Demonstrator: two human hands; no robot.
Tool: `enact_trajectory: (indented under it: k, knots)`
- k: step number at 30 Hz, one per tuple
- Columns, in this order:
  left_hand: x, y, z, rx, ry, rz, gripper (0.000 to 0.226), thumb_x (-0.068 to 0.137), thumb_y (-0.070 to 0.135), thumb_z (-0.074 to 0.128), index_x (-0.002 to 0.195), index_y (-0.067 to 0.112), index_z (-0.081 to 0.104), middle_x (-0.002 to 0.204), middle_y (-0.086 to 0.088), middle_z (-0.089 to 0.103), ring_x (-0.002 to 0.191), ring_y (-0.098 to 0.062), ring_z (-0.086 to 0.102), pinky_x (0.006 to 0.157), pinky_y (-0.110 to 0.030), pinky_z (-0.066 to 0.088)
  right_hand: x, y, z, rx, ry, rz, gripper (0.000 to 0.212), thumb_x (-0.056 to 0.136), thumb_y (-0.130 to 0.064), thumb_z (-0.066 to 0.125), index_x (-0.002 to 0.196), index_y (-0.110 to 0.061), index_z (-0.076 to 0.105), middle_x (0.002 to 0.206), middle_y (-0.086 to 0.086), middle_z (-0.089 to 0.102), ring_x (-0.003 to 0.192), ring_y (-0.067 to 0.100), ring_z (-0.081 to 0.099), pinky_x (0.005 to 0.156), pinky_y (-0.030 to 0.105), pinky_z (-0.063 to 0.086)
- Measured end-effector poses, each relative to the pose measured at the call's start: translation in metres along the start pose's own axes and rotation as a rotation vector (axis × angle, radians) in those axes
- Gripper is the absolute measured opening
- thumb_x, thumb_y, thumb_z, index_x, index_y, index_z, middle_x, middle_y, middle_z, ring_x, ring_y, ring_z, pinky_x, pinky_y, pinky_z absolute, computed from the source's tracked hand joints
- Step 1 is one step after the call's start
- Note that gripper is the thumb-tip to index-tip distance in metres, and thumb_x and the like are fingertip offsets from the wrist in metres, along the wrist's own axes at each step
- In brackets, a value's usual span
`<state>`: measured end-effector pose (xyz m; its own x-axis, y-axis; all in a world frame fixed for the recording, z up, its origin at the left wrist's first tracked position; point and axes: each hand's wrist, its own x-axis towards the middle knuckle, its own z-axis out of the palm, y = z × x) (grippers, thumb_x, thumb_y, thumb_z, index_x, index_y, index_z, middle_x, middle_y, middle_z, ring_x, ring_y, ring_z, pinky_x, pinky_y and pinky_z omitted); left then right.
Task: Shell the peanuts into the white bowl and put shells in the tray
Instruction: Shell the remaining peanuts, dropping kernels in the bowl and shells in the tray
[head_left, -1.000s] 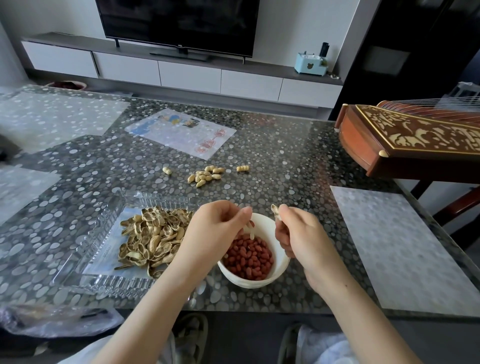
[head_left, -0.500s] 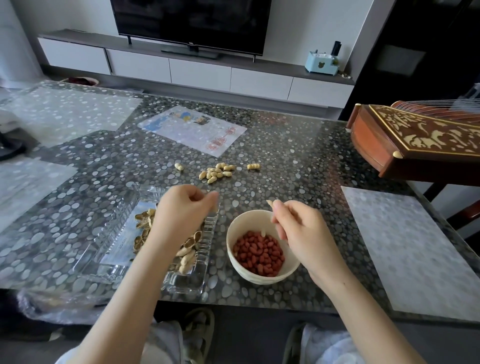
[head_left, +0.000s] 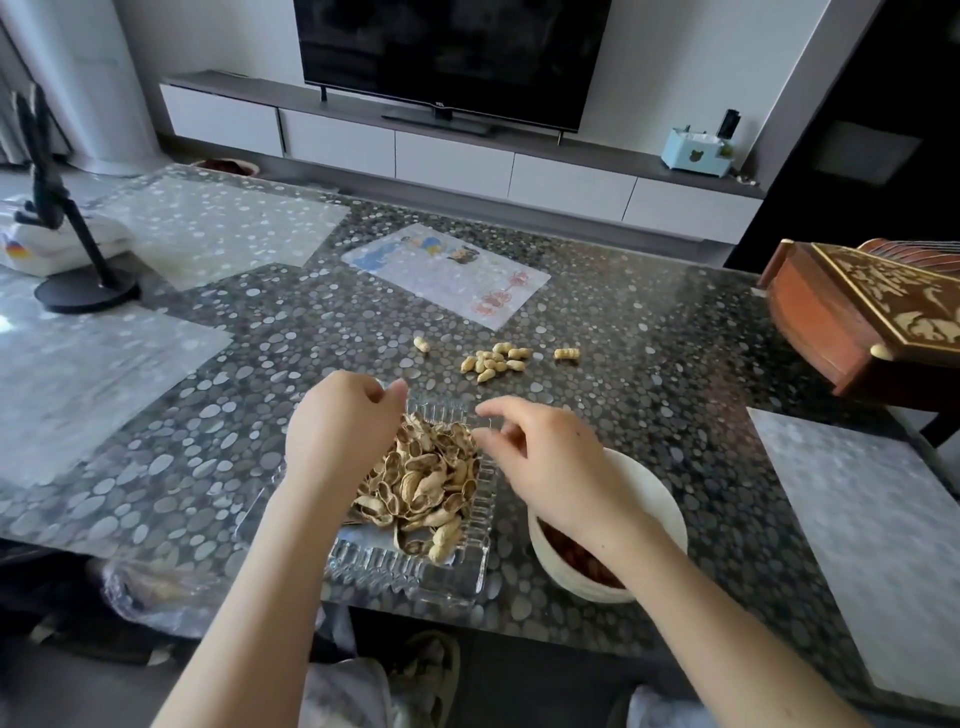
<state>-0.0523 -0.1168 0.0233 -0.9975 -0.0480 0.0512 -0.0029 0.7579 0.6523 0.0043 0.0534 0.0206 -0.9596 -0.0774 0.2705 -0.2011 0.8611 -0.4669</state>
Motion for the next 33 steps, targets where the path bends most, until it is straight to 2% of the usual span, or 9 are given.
enact_trajectory:
  k: [2,4,7,14,17,21,26,29,33]
  knots:
    - [0.003,0.000,0.000,-0.025,0.022,0.004,0.056,0.096,0.041,0.045,0.049,0.012,0.034,0.043,-0.001,0.033,0.040,-0.018,0.028,0.046,-0.023,0.022,0.018,0.018,-0.004,-0.055,0.057,0.081,0.026,0.096,-0.027,0.054,0.119,-0.019,0.064,0.081,-0.008,0.064,0.064,0.003,0.051,0.059,0.015,0.038]
    - [0.006,-0.001,0.000,-0.045,0.027,0.011,0.061,0.097,0.047,0.038,0.055,0.003,0.049,0.048,-0.008,0.046,0.043,-0.020,0.037,0.048,-0.025,0.030,0.043,0.049,-0.007,-0.145,0.096,0.205,0.027,0.097,-0.020,0.051,0.121,-0.016,0.063,0.098,-0.001,0.068,0.080,0.014,0.060,0.069,0.025,0.045]
    - [0.010,-0.001,0.004,-0.108,0.038,0.043,0.063,0.098,0.048,0.030,0.075,0.000,0.064,0.065,-0.014,0.064,0.049,-0.020,0.049,0.051,-0.027,0.037,0.080,0.097,-0.008,-0.336,-0.018,0.346,0.034,0.098,-0.013,0.042,0.129,-0.013,0.056,0.129,0.008,0.056,0.112,0.030,0.055,0.090,0.036,0.045]
    - [0.021,0.006,0.011,-0.107,0.107,0.084,0.054,0.098,0.046,0.032,0.080,0.006,0.062,0.062,-0.008,0.059,0.051,-0.020,0.050,0.049,-0.029,0.034,0.130,0.147,0.011,-0.503,-0.270,0.454,0.051,0.096,-0.004,0.035,0.145,-0.013,0.034,0.151,0.008,0.034,0.132,0.032,0.040,0.103,0.039,0.038]
    - [0.023,0.011,0.012,-0.131,0.119,0.113,0.053,0.098,0.044,0.033,0.079,0.004,0.061,0.061,-0.009,0.059,0.049,-0.019,0.046,0.049,-0.029,0.034,0.136,0.158,0.019,-0.575,-0.242,0.464,0.041,0.098,-0.009,0.038,0.137,-0.014,0.045,0.141,0.011,0.042,0.126,0.033,0.041,0.101,0.041,0.040]
    - [0.024,0.018,0.016,-0.146,0.115,0.138,0.051,0.099,0.042,0.036,0.079,0.004,0.062,0.057,-0.005,0.052,0.049,-0.019,0.044,0.049,-0.029,0.031,0.138,0.159,0.018,-0.510,-0.134,0.449,0.018,0.097,-0.020,0.051,0.106,-0.008,0.060,0.114,0.013,0.060,0.103,0.030,0.056,0.085,0.039,0.048]
    - [0.015,0.028,0.019,-0.155,0.071,0.182,0.048,0.098,0.042,0.038,0.068,0.008,0.051,0.055,-0.003,0.048,0.047,-0.016,0.040,0.047,-0.028,0.029,0.105,0.118,-0.008,0.113,0.014,0.320,0.011,0.087,-0.023,0.068,0.083,-0.020,0.059,0.085,0.004,0.067,0.081,0.022,0.063,0.075,0.037,0.051]
    - [0.005,0.032,0.023,-0.246,-0.008,0.203,0.050,0.097,0.044,0.039,0.081,0.002,0.061,0.071,-0.017,0.062,0.053,-0.018,0.045,0.052,-0.029,0.036,0.063,0.069,-0.028,0.443,0.089,0.207,0.013,0.079,-0.015,0.076,0.081,-0.023,0.066,0.079,-0.003,0.071,0.078,0.016,0.067,0.075,0.029,0.056]
    - [-0.018,0.044,0.024,-0.491,-0.226,0.256,0.050,0.095,0.047,0.039,0.079,0.008,0.066,0.062,-0.009,0.060,0.051,-0.011,0.046,0.052,-0.022,0.037,0.005,0.024,-0.040,0.556,0.129,0.144,0.016,0.075,-0.015,0.079,0.080,-0.024,0.066,0.075,-0.006,0.070,0.071,0.008,0.065,0.069,0.021,0.053]
